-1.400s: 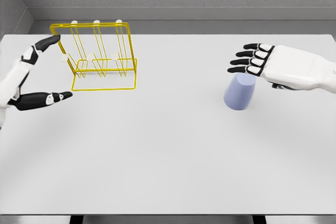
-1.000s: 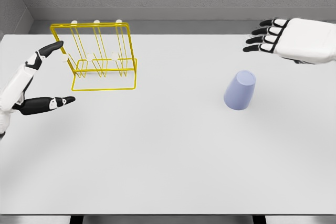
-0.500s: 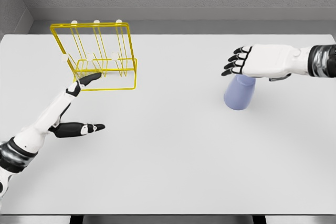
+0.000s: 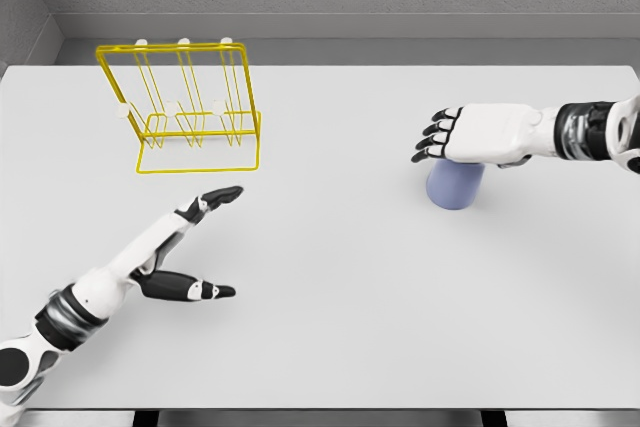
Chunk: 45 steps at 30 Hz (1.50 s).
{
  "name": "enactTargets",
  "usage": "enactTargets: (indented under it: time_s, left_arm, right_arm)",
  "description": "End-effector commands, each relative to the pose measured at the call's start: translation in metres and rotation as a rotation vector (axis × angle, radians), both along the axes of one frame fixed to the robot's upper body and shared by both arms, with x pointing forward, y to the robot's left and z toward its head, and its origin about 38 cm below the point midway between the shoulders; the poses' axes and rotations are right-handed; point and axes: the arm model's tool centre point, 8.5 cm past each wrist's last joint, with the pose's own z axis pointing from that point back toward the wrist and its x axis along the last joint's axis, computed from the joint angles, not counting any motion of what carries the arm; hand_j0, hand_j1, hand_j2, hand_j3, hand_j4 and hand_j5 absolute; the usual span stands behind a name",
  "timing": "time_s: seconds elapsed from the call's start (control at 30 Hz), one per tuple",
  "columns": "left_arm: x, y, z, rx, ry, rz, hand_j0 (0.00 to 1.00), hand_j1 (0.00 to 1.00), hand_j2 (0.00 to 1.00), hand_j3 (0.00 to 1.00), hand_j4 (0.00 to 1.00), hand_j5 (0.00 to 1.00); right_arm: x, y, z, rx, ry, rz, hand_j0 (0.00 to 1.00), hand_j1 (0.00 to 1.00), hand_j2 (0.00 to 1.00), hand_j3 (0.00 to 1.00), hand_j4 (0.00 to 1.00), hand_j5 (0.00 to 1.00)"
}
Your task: Place the cup on the cup holder with both arms
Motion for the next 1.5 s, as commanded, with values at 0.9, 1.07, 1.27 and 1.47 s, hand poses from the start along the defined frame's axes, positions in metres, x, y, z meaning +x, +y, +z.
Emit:
enactTargets:
  time_s: [0.9, 1.07, 1.27, 1.47]
  left_arm:
    - [0.037, -0.004, -0.030, -0.024, 0.354, 0.052, 1.00, 1.00, 1.00, 1.00, 1.00, 1.00]
    - [0.037, -0.006, -0.031, -0.028, 0.354, 0.049, 1.00, 1.00, 1.00, 1.00, 1.00, 1.00]
    - [0.039, -0.005, -0.029, -0.028, 0.350, 0.050, 1.00, 1.00, 1.00, 1.00, 1.00, 1.00]
    - [0.040, -0.009, -0.032, -0.022, 0.366, 0.052, 1.00, 1.00, 1.00, 1.00, 1.00, 1.00]
  right_arm:
    - [0.002, 0.003, -0.005, -0.013, 0.008, 0.003, 0.64, 0.64, 0.64, 0.64, 0.64, 0.64]
    - [-0.004, 0.010, 0.007, -0.010, -0.020, 0.038, 0.62, 0.62, 0.62, 0.62, 0.62, 0.62]
    - [-0.019, 0.024, 0.025, -0.006, -0.076, 0.105, 0.57, 0.57, 0.57, 0.57, 0.57, 0.57]
    - [-0.034, 0.042, 0.033, 0.012, -0.100, 0.176, 0.57, 0.57, 0.57, 0.57, 0.57, 0.57]
